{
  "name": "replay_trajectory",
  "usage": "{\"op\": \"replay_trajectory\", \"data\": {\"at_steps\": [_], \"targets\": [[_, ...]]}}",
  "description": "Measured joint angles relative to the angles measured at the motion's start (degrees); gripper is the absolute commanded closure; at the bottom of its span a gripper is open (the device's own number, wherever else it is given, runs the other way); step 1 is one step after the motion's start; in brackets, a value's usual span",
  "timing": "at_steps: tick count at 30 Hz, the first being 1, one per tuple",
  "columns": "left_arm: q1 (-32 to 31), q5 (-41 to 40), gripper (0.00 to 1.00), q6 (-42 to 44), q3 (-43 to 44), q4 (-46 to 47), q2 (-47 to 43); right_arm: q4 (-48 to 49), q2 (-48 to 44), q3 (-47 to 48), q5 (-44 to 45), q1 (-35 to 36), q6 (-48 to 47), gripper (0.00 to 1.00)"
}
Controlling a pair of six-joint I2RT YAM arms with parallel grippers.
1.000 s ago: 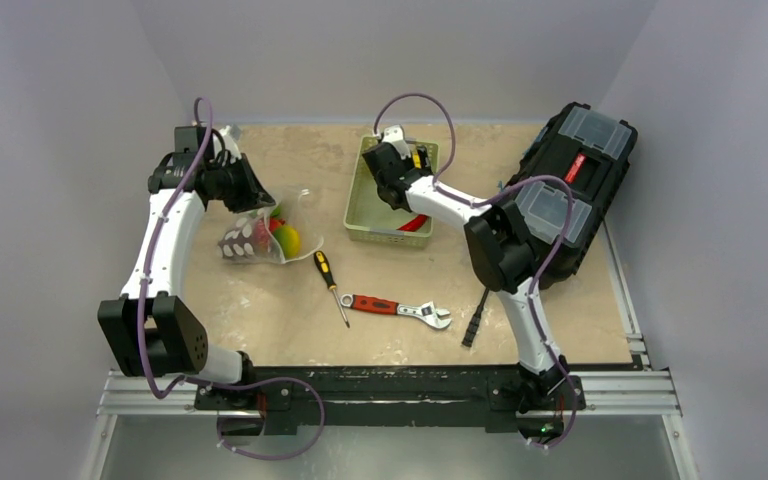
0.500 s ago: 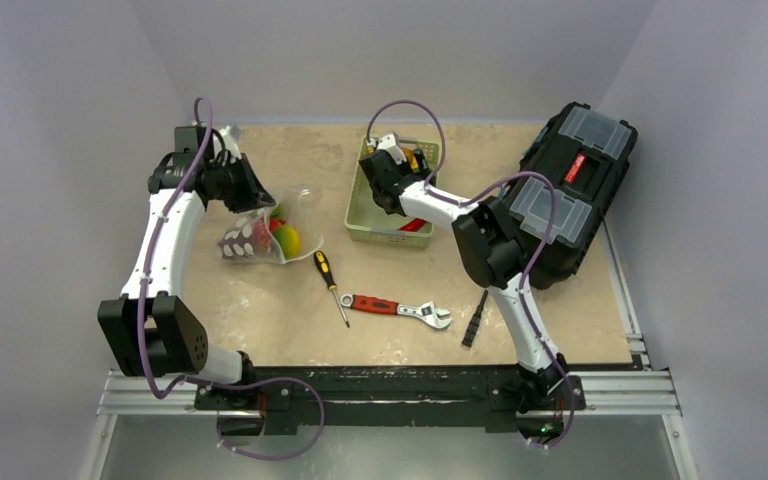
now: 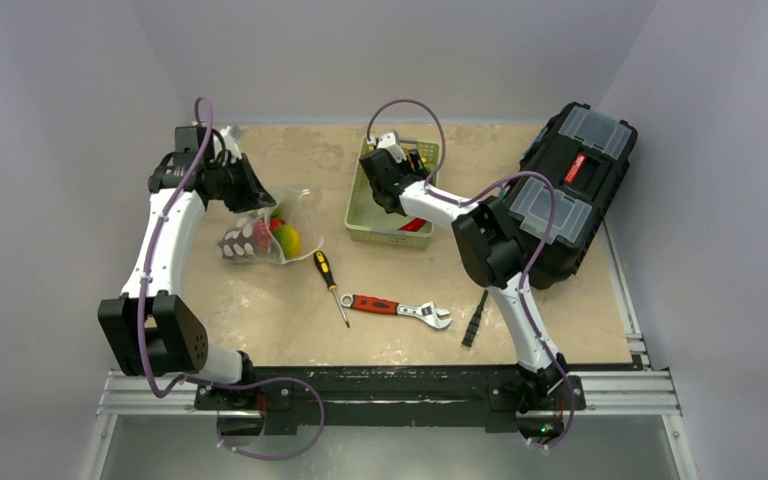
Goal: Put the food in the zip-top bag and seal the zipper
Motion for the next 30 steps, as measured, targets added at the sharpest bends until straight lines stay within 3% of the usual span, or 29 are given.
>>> {"op": "replay_trajectory", "data": {"at_steps": [9, 20, 30], "targets": [[0.0, 0.2, 1.00, 0.0, 0.0, 0.0, 0.0, -0.5, -1.9, -1.8, -2.1, 0.0, 1.0, 0.81], [0.0, 0.6, 1.00, 0.0, 0.0, 0.0, 0.0, -1.6, -11.1, -7.3, -10.8, 1.0, 5.2, 1.00], [0.0, 0.6, 1.00, 0.0, 0.0, 0.0, 0.0, -1.3, -22.1, -15.9, -32.2, 1.0, 13.7, 1.00]]}}
